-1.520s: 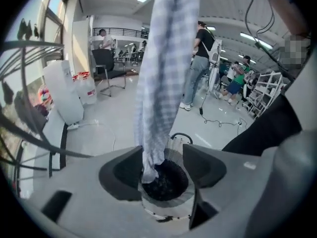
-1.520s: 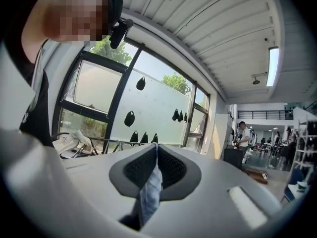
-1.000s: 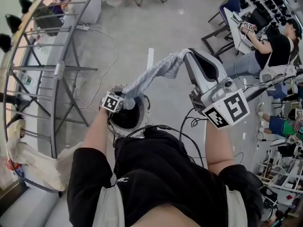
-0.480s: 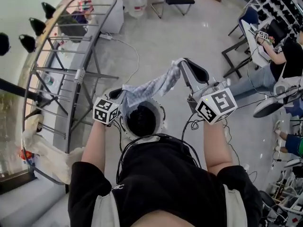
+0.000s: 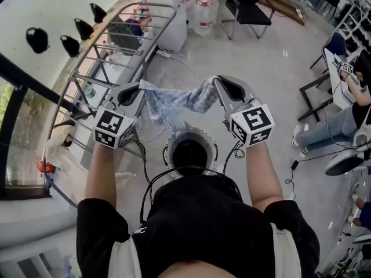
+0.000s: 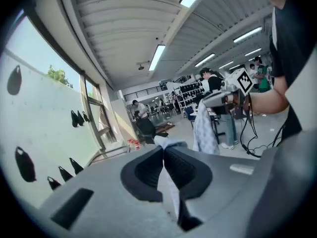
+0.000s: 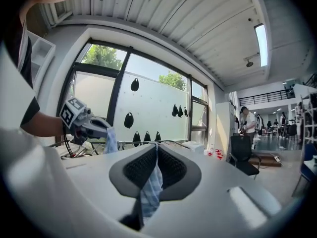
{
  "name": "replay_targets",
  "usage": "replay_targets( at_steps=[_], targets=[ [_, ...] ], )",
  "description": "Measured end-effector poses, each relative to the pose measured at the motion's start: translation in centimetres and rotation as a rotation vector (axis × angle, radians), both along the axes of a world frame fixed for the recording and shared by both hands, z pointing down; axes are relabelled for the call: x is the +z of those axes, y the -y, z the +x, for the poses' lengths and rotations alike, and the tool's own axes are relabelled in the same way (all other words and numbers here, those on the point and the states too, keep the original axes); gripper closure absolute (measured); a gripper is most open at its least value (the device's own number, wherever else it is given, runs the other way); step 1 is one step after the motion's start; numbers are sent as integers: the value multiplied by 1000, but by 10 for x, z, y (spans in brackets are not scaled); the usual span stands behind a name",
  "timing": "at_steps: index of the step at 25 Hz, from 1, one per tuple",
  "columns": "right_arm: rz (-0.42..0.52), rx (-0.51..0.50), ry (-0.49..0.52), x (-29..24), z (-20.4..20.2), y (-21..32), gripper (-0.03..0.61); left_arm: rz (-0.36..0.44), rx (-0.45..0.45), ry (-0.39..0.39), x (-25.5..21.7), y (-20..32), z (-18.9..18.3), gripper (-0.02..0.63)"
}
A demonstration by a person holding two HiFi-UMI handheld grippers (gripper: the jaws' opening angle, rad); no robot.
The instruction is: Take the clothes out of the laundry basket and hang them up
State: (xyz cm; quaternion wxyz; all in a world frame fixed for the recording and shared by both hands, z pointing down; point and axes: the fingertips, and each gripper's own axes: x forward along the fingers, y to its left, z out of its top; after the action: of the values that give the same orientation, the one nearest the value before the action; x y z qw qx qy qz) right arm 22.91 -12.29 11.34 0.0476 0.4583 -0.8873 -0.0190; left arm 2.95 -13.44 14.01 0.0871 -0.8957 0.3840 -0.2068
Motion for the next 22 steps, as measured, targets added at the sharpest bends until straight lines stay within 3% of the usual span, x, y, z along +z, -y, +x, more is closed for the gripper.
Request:
replay_targets(
  at_steps=[6, 12, 17, 22],
  targets=[
    [7, -181, 18, -2, -37, 24, 551, 153, -186, 52, -82, -5, -32, 600],
    [44, -420, 11, -18, -94, 38, 551, 261, -426, 181, -148, -18, -78, 600],
    [70, -605, -3, -36, -157, 29, 551, 288, -630, 194, -200, -36, -142, 600],
    [83, -713, -4, -40, -239, 16, 551, 273, -794, 165, -213, -48, -229, 600]
  ],
)
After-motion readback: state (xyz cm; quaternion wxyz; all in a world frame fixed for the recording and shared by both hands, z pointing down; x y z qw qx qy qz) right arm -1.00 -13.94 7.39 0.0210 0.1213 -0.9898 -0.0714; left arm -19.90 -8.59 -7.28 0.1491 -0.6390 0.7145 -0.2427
